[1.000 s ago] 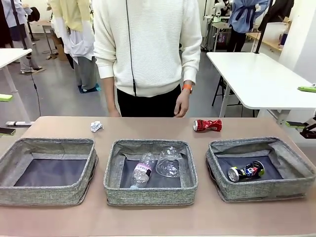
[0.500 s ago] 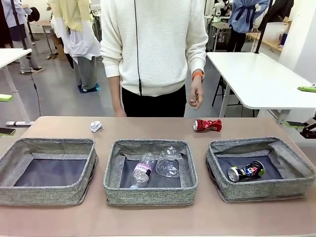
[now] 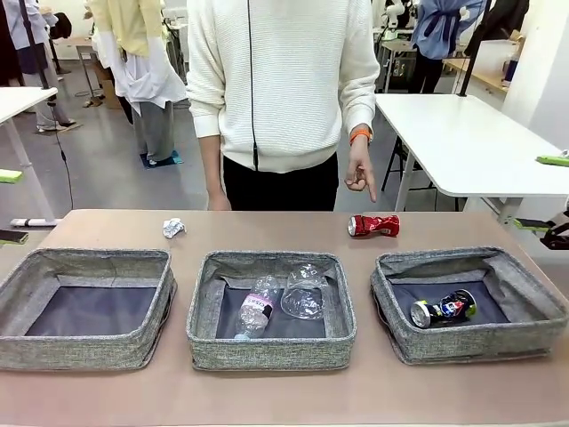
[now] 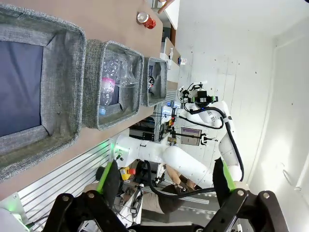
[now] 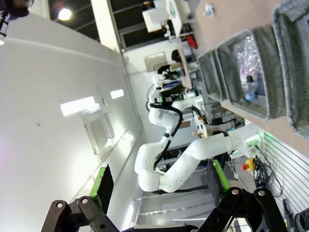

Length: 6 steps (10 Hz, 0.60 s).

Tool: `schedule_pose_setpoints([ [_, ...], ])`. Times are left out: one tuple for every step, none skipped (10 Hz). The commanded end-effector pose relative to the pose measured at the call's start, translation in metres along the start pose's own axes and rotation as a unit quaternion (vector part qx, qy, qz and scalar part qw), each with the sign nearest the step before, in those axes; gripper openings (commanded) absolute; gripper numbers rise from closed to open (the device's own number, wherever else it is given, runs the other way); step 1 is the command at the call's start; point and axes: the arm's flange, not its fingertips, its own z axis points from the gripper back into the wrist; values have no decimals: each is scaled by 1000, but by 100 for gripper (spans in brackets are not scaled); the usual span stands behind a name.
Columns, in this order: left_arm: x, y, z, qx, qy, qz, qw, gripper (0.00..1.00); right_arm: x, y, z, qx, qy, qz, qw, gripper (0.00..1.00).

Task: Sort the waste into the appropriate baskets.
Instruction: Pick up the waste item pointed out by the person.

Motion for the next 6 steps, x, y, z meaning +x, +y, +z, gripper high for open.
schedule_pose_setpoints([
  [1, 0, 2, -7, -4, -8, 1000, 100, -1, 6, 1, 1, 4, -10, 1000, 100],
  [1, 0, 2, -7, -4, -8, 1000, 100, -1, 6, 1, 1, 4, -10, 1000, 100],
  [1, 0, 2, -7, -4, -8, 1000, 100, -1, 6, 1, 1, 4, -10, 1000, 100],
  [1, 0, 2, -7, -4, -8, 1000, 100, 0, 0, 0, 0, 0, 0, 1000, 100],
  [1, 0, 2, -7, -4, -8, 1000, 100, 21, 11, -16, -62, -70, 48, 994, 100],
  [1, 0, 2, -7, -4, -8, 1000, 100, 53, 32, -41, -93, -90, 147, 981, 100],
])
